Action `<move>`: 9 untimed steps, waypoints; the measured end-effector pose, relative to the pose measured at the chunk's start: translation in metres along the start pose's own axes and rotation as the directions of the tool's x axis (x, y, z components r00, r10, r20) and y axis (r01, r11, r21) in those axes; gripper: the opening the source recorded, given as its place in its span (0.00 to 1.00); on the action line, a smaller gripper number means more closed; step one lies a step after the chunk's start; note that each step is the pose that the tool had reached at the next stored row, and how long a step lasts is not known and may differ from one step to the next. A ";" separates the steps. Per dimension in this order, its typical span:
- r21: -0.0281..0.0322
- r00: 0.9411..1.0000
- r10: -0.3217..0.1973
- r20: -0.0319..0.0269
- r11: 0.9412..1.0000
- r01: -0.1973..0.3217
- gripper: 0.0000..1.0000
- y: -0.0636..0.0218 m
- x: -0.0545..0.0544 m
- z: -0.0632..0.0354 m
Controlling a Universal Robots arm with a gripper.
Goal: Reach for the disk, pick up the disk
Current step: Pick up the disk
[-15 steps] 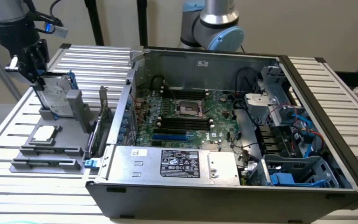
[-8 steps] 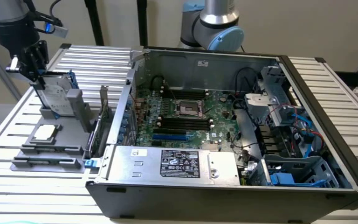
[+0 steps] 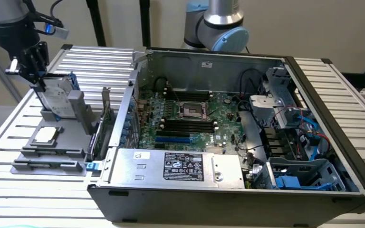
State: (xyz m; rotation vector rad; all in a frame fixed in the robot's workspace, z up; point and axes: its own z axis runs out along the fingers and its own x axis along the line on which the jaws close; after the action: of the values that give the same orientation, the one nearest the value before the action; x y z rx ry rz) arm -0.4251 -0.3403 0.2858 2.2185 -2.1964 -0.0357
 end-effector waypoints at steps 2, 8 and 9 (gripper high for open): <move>0.000 1.000 0.000 0.000 1.000 0.000 0.33 0.0000 0.002 0.0000; 0.000 1.000 0.000 0.000 1.000 0.000 0.33 0.0000 0.002 0.0000; 0.000 1.000 0.000 0.000 1.000 0.000 0.33 0.0000 0.002 0.0000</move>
State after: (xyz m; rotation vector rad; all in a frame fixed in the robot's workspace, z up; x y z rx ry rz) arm -0.4250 -0.3426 0.2858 2.2185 -2.1966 -0.0359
